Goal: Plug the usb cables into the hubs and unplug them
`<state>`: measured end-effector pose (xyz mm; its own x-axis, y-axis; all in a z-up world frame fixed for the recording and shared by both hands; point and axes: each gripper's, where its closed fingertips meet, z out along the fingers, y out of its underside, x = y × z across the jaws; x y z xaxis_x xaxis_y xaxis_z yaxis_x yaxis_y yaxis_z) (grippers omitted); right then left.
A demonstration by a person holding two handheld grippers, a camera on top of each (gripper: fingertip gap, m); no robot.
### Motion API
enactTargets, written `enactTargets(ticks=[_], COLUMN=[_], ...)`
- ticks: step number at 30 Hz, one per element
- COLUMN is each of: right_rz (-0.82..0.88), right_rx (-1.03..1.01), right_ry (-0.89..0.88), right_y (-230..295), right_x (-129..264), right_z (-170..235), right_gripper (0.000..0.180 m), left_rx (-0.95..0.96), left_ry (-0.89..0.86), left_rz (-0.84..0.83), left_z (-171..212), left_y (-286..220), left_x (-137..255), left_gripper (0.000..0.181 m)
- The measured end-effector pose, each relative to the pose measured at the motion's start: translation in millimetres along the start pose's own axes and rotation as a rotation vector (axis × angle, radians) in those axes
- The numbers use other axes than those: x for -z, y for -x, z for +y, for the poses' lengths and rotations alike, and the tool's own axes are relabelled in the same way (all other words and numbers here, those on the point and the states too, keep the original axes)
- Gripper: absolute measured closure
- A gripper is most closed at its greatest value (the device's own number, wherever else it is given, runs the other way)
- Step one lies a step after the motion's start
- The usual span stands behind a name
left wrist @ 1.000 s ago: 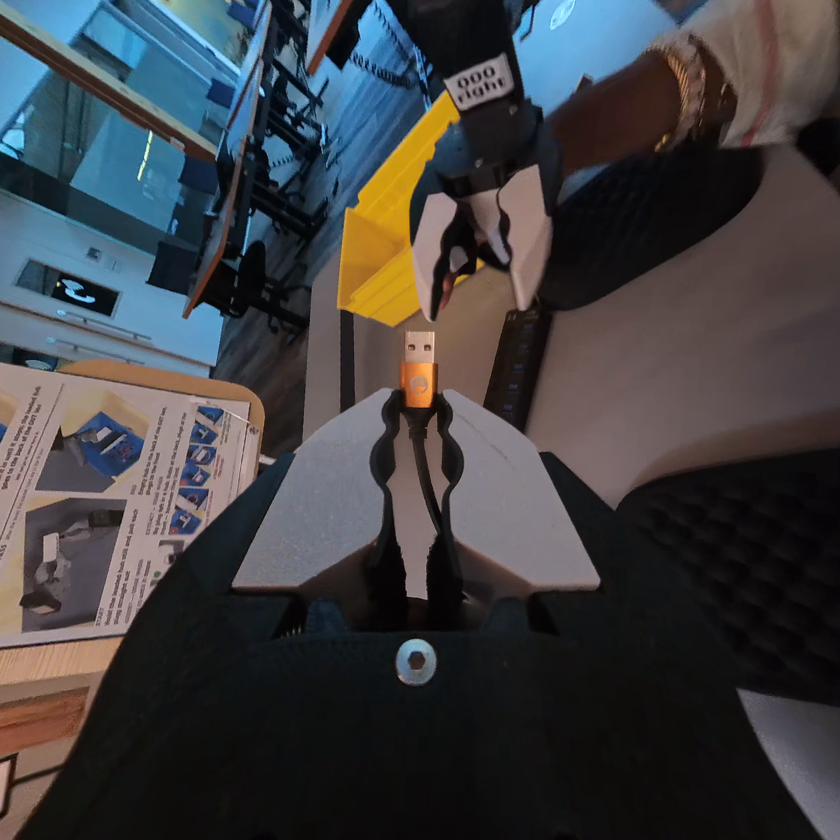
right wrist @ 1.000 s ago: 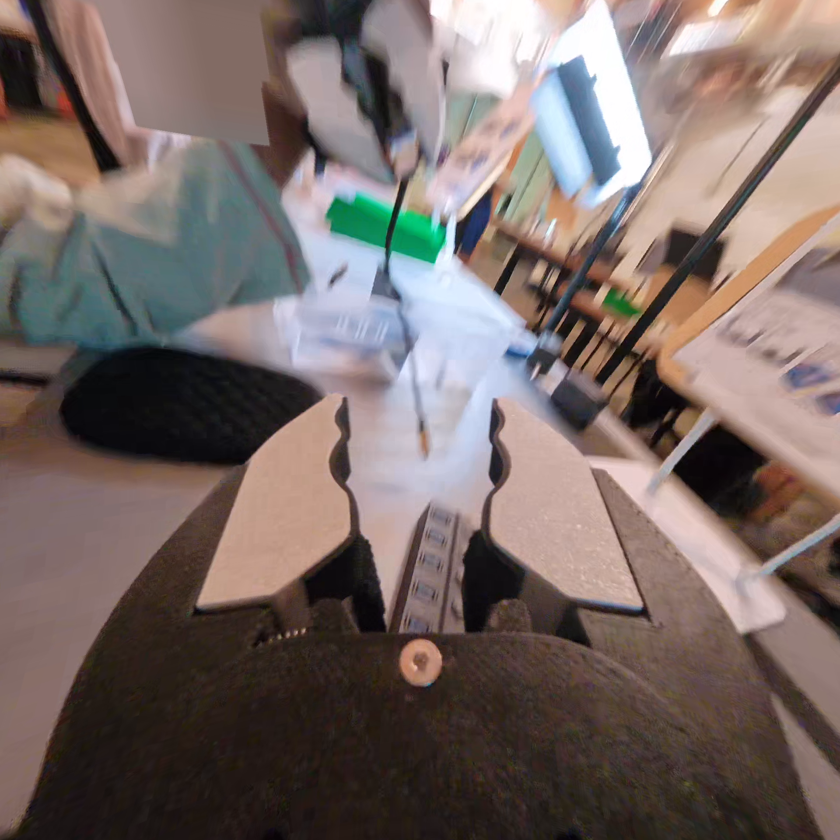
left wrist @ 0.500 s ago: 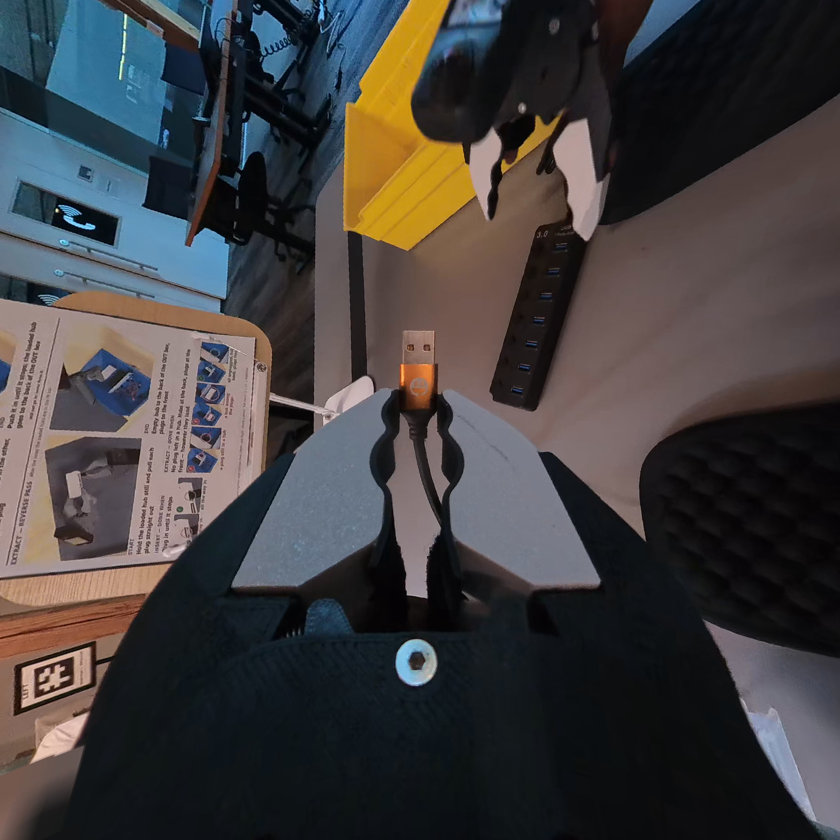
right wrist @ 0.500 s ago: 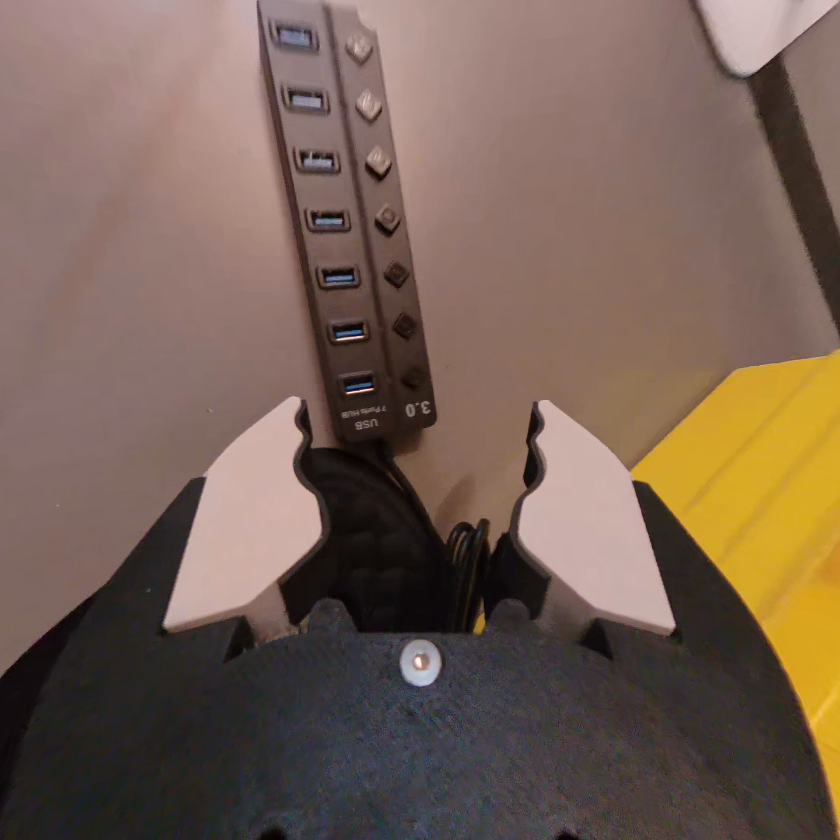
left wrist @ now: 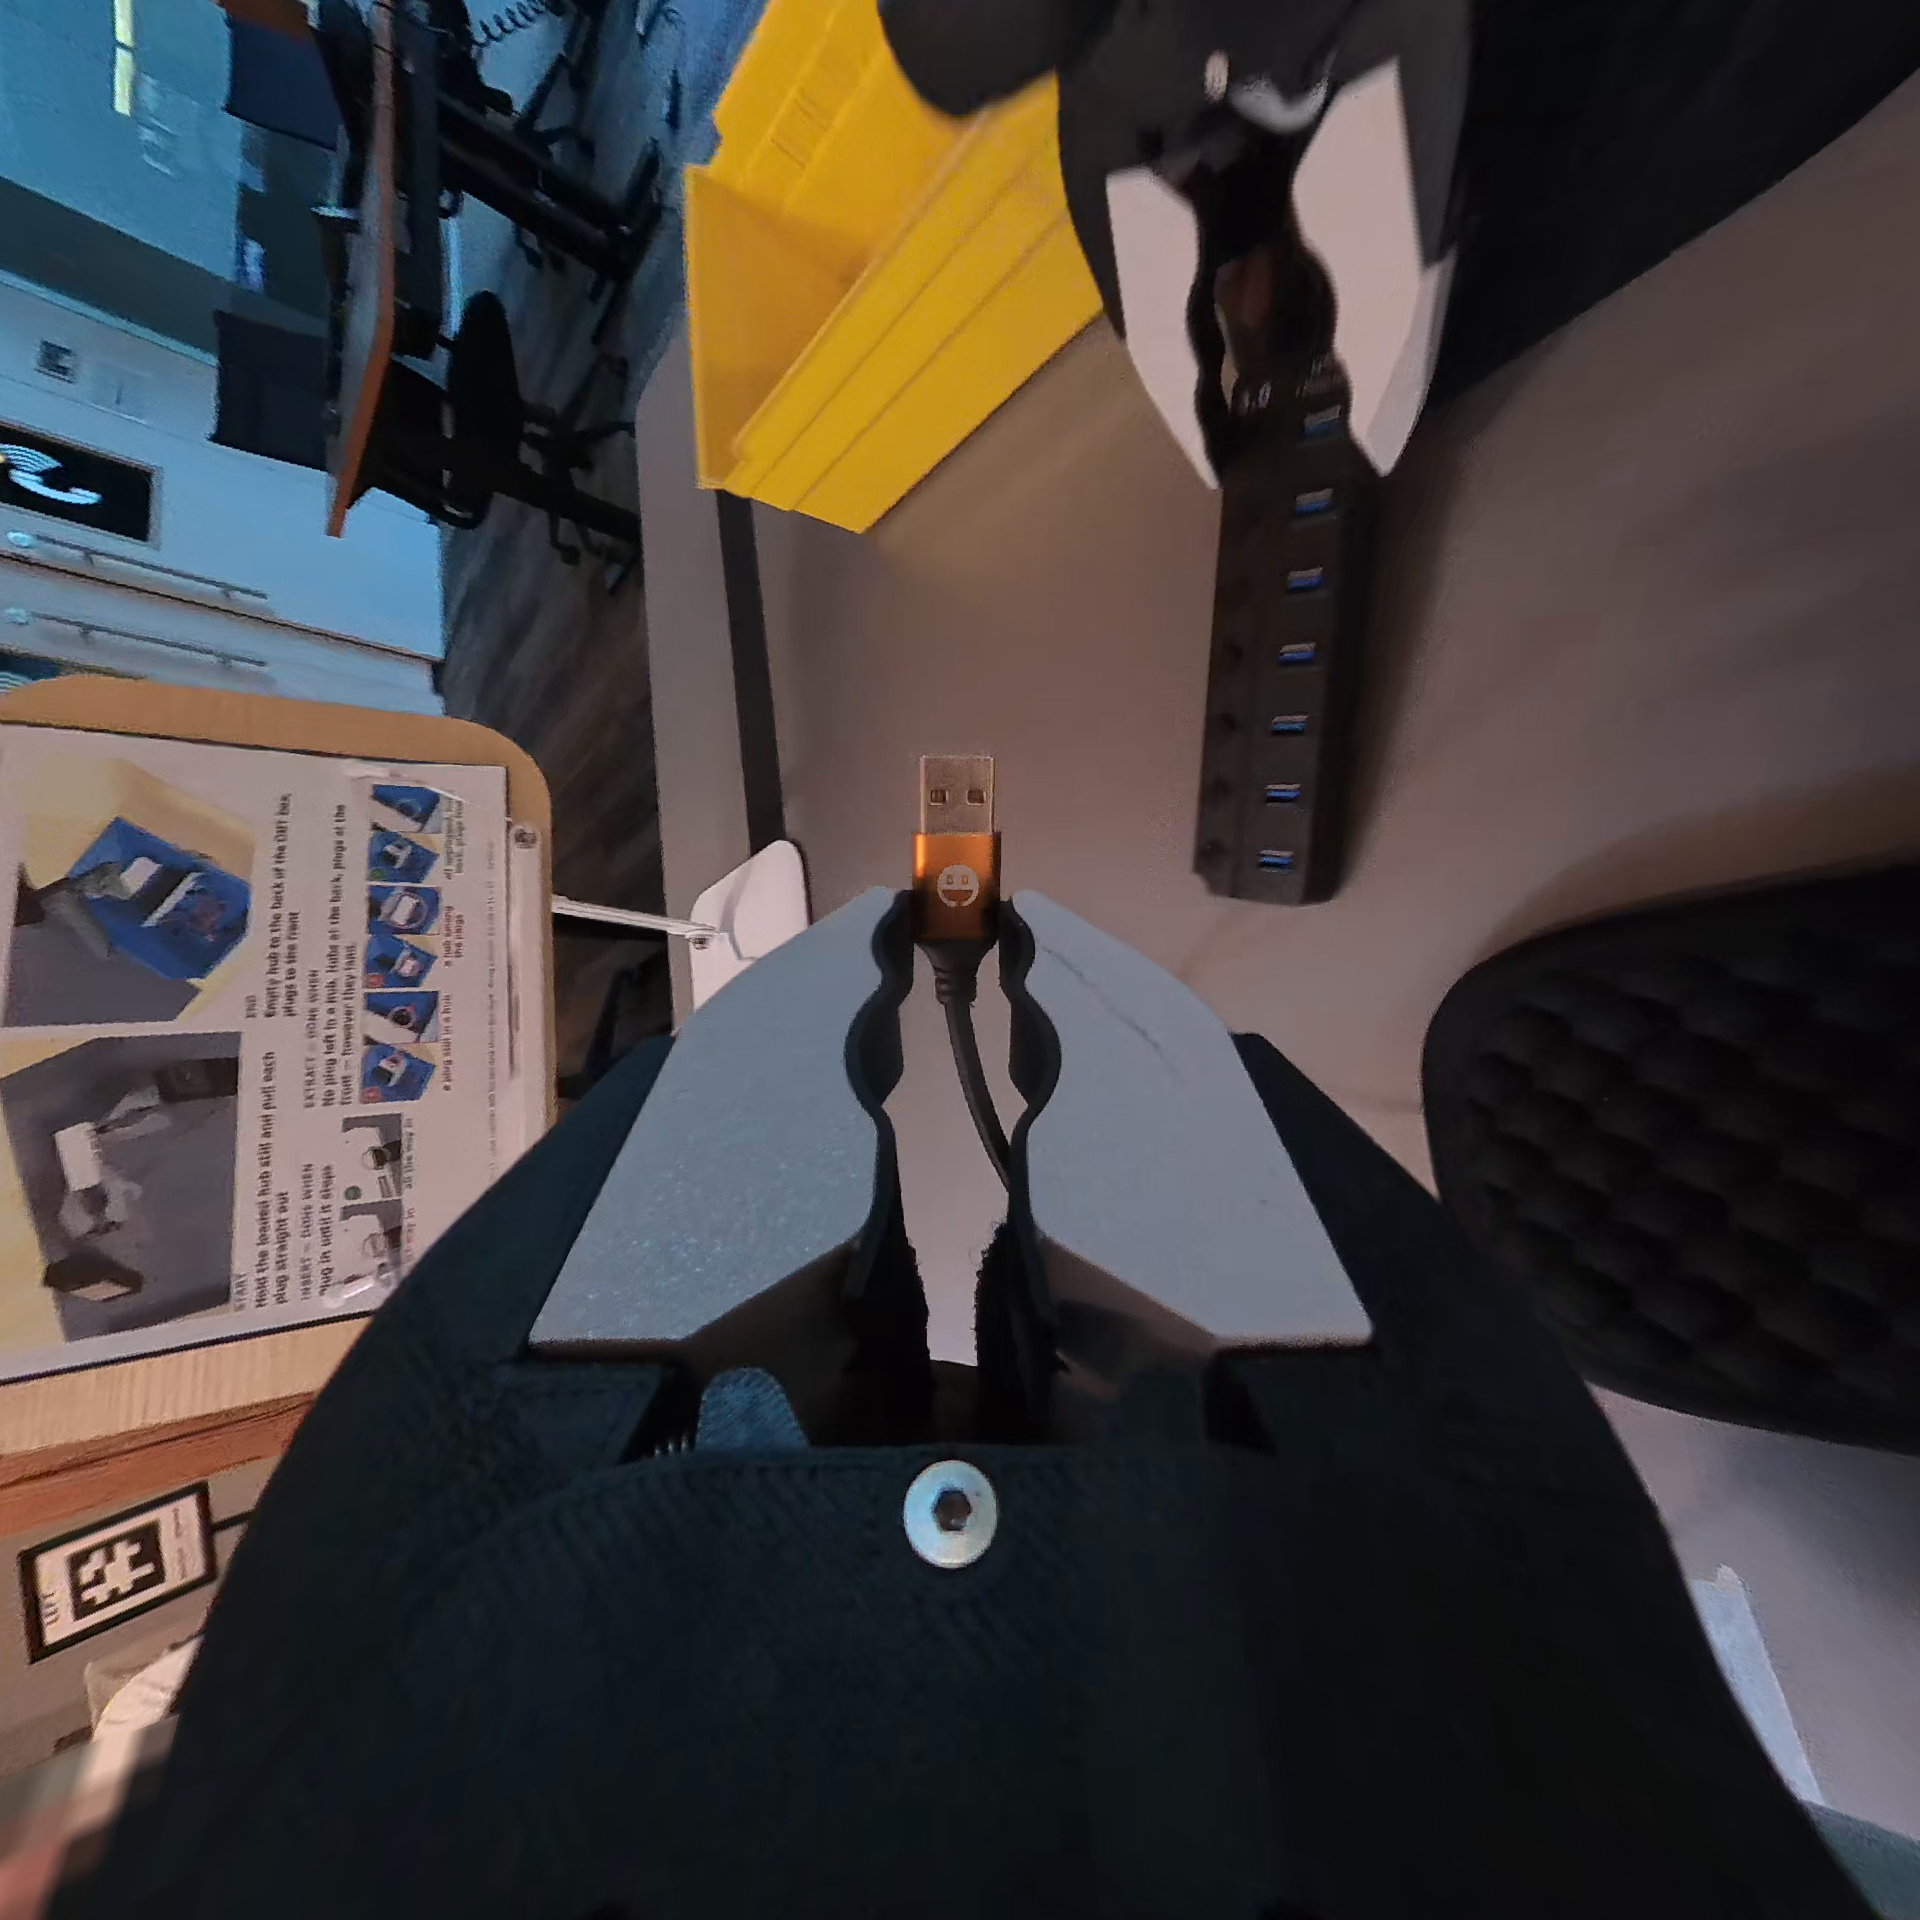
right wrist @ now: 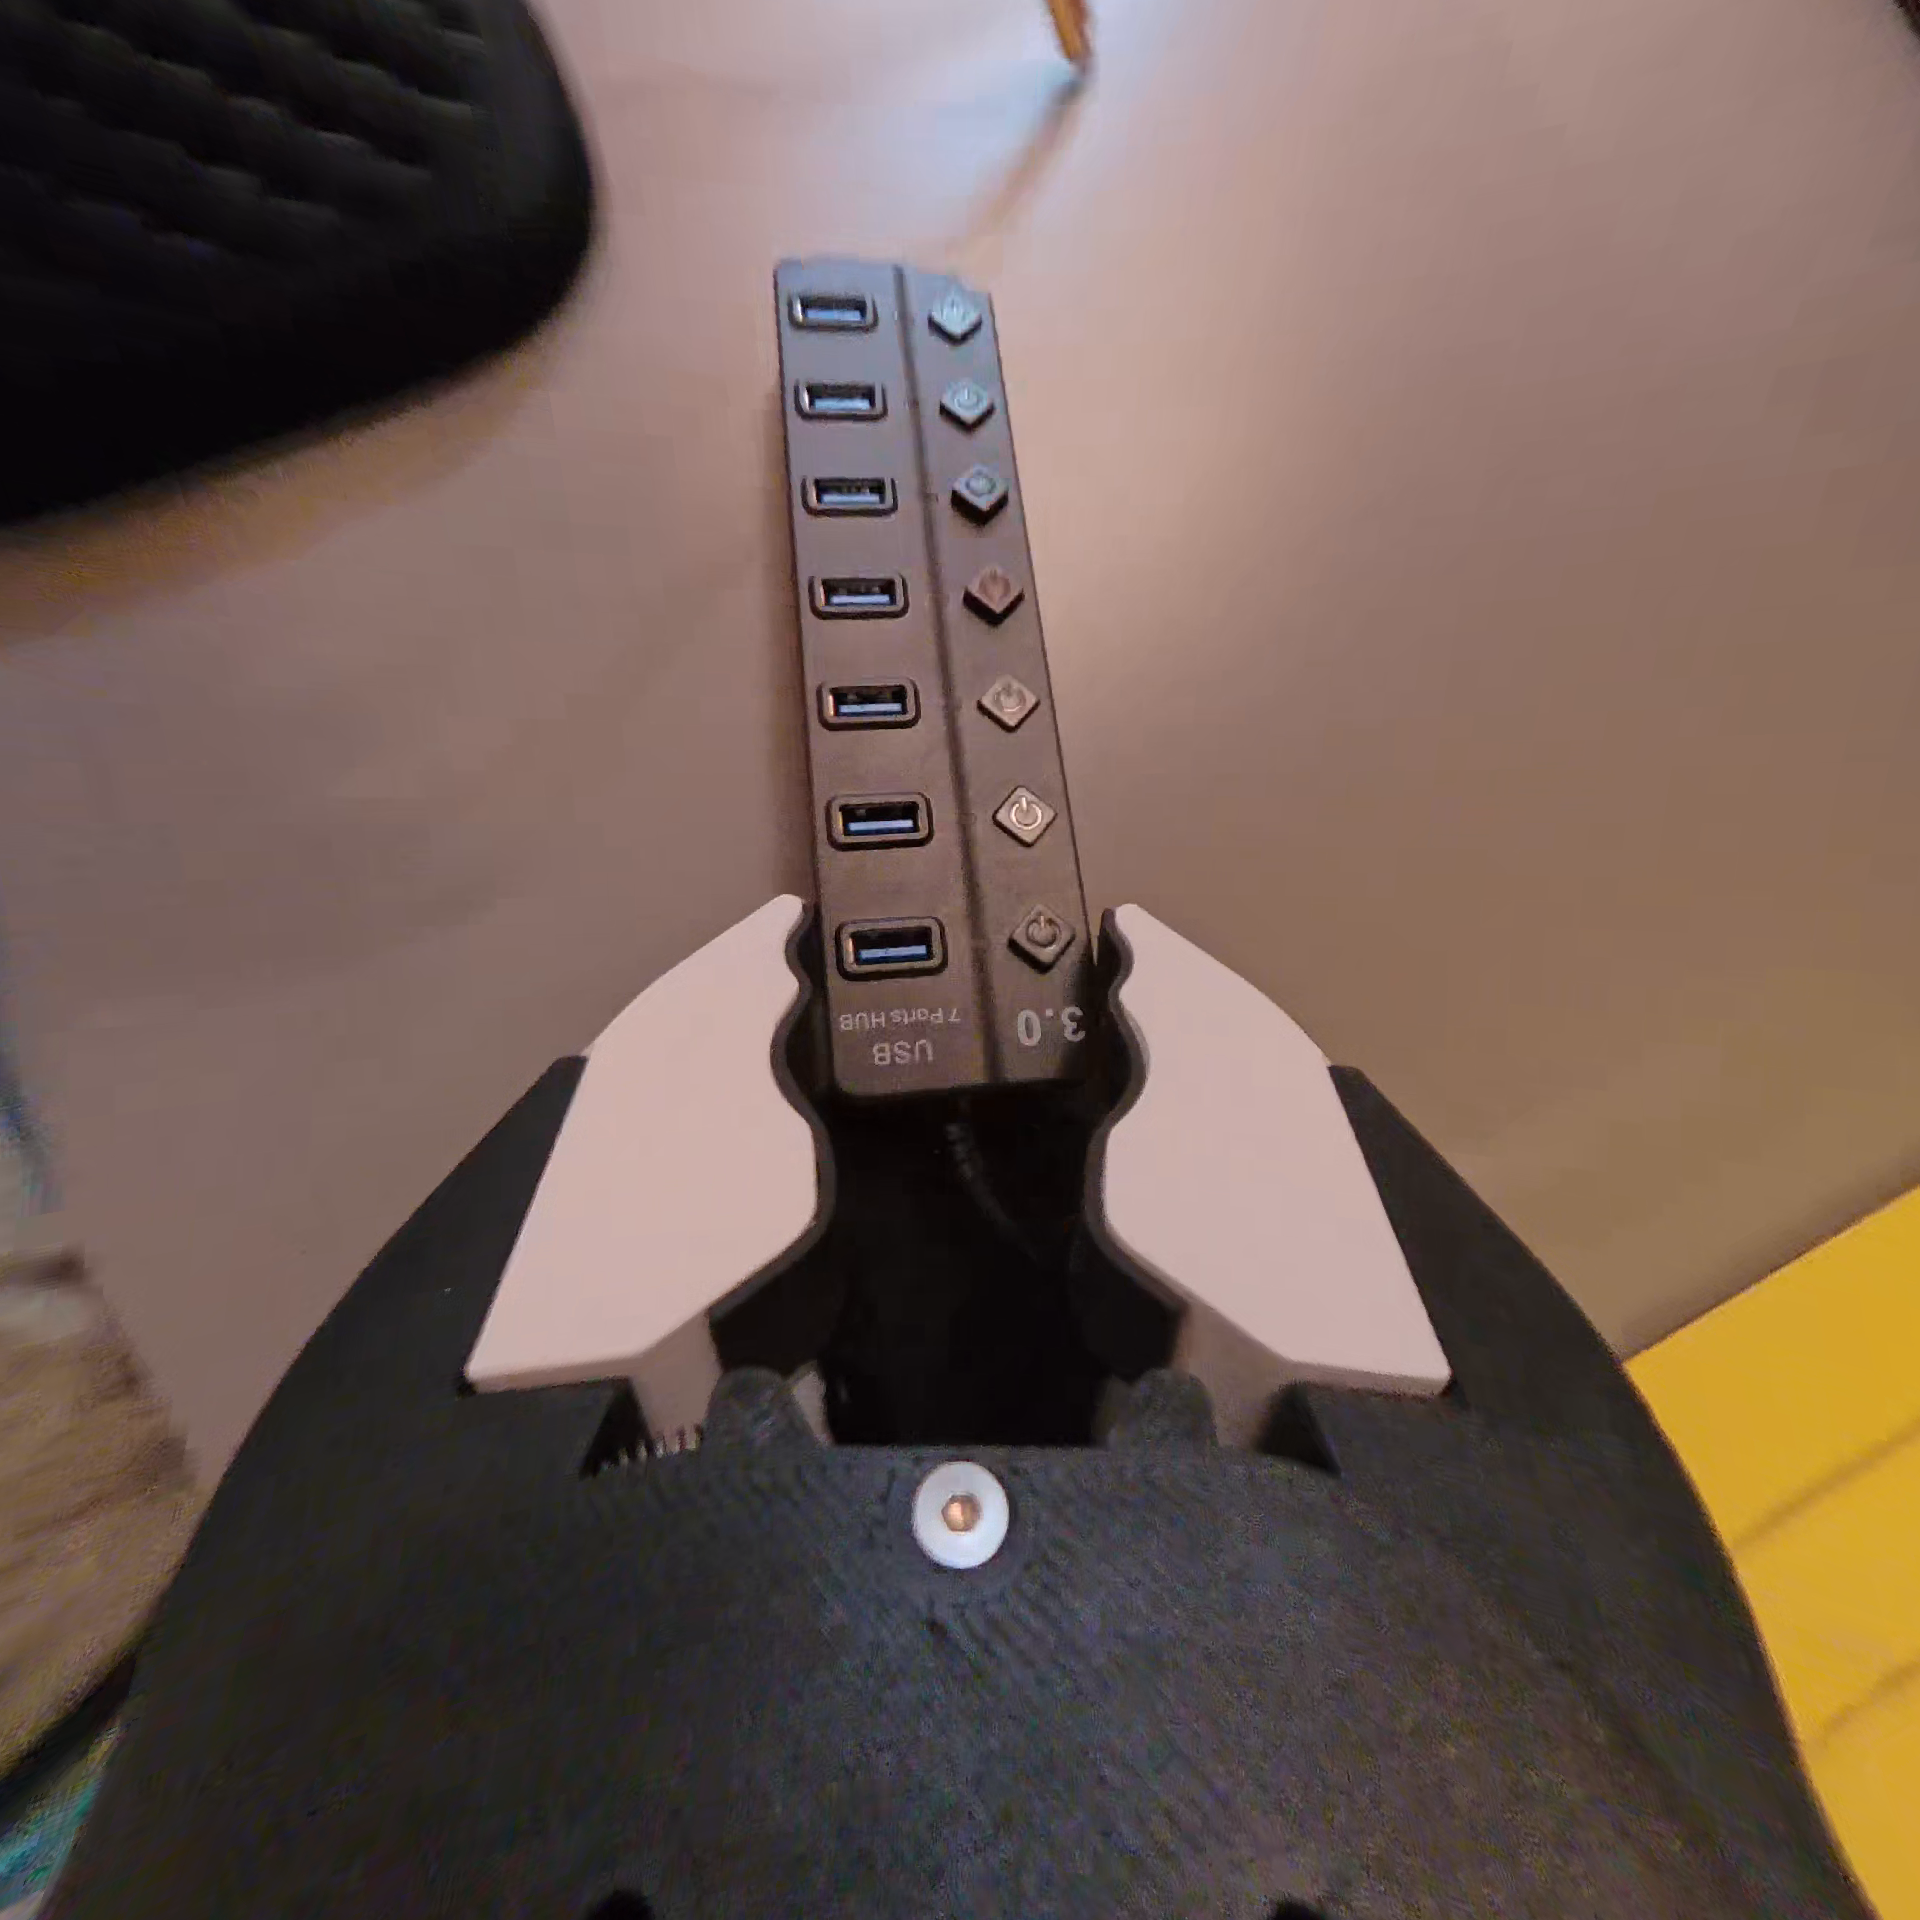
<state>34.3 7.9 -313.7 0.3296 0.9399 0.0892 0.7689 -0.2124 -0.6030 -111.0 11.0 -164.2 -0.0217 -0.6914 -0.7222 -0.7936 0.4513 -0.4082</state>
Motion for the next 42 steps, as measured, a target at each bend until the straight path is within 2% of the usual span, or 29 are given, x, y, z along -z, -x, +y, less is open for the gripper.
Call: enactTargets(ticks=[1, 4, 8, 10, 13, 15, 18, 20, 23, 27, 34, 37, 40, 42], right_rz=[-0.018, -0.054, -0.026, -0.047, -0.060, -0.024, 0.001, 0.019, -0.007, -0.032, 0.070, 0.130, 0.148, 0.101], right_rx=[0.033, 0.118, 0.134, 0.126, 0.122, 0.124, 0.185, 0.246, 0.243, 0.253, 0.331, 0.314, 0.189, 0.071], right_ry=[-0.010, -0.010, -0.024, -0.009, -0.075, -0.254, -0.559, -0.563, -0.453, -0.430, -0.447, -0.549, -0.756, -0.944], right_y=[9, 28, 36, 39, 38, 36, 49, 57, 61, 66, 61, 47, 26, 16], right_x=[6, 22, 29, 28, 32, 46, 66, 57, 32, 22, 30, 49, 83, 109], right_z=[1, 14, 29, 40, 36, 5, -48, -60, -61, -65, -68, -72, -76, -79], right_gripper=[0.129, 0.129, 0.129, 0.129, 0.129, 0.128, 0.144, 0.146, 0.146, 0.163, 0.165, 0.165, 0.165, 0.165], left_rx=[-0.003, -0.015, -0.058, -0.073, -0.050, -0.001, 0.067, 0.066, 0.040, 0.015, 0.032, 0.098, 0.321, 0.529], left_ry=[0.016, 0.132, 0.378, 0.429, 0.371, 0.313, 0.241, 0.219, 0.222, 0.216, 0.165, 0.075, -0.147, -0.473], left_rz=[0.026, 0.167, 0.368, 0.465, 0.521, 0.539, 0.568, 0.571, 0.573, 0.577, 0.542, 0.400, 0.095, -0.021], left_z=[-1, -5, -13, -20, -36, -43, -50, -52, -55, -60, -64, -72, -89, -114], left_y=[-6, -34, -82, -103, -113, -113, -114, -115, -118, -121, -113, -86, -31, -12], left_x=[-3, -15, -46, -60, -79, -84, -83, -82, -80, -77, -78, -74, -59, -28], left_gripper=[0.165, 0.165, 0.165, 0.165, 0.165, 0.165, 0.165, 0.165, 0.165, 0.165, 0.165, 0.160, 0.132, 0.128])
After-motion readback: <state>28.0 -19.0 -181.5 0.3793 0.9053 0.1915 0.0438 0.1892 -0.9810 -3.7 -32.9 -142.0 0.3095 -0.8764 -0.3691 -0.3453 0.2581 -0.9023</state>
